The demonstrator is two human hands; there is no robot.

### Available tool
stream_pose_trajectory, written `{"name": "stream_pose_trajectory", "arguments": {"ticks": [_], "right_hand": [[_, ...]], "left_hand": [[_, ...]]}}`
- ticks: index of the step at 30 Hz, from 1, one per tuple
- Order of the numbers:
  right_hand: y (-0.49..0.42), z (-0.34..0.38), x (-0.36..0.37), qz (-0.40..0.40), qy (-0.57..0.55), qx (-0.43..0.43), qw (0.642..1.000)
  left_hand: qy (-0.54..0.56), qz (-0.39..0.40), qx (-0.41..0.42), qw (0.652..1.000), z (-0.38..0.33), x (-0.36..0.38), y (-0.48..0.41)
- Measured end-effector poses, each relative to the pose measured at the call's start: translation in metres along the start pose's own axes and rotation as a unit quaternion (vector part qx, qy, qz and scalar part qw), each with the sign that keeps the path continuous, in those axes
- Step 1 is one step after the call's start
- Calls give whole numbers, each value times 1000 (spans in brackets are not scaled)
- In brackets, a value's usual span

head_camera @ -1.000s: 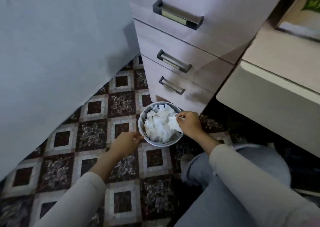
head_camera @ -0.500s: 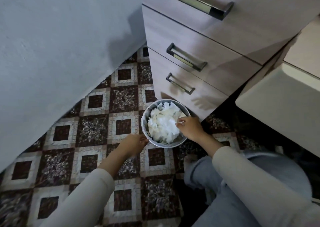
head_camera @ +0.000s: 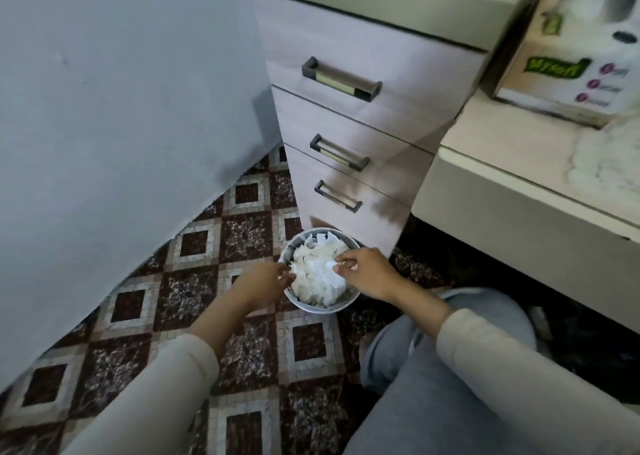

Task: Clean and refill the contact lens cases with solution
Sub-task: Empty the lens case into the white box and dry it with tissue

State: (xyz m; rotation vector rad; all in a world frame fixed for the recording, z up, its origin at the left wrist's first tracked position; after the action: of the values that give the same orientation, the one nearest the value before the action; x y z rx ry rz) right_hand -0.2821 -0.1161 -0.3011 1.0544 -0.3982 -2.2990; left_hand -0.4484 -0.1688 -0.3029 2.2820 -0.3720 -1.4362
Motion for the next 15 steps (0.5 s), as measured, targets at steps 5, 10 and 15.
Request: {"name": "stream_pose_trajectory", "arguments": {"ticks": [5,10,15], "right_hand": [[56,35,-52,-57,44,-70,995],[120,69,-116,-123,52,-127,983],[189,79,-179,-214,28,-157,964]], "left_hand": [[-34,-54,64,996,-51,-45,29],[-55,-111,170,978,-131,-88,71],[-50,-158,273,948,-213,-128,106]]}}
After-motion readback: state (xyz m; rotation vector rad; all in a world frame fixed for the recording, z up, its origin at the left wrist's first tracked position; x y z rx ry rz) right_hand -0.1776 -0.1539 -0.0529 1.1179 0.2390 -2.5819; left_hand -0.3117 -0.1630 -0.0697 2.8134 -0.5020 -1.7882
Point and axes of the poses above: each hand's wrist, its own y-axis away from the middle knuckle, its own x-axis out of the palm, z = x × y, the point moved 8 cm from there along -y, towards the middle knuckle, and after that the axes turned 5 degrees about x, right-handed, at the moved point
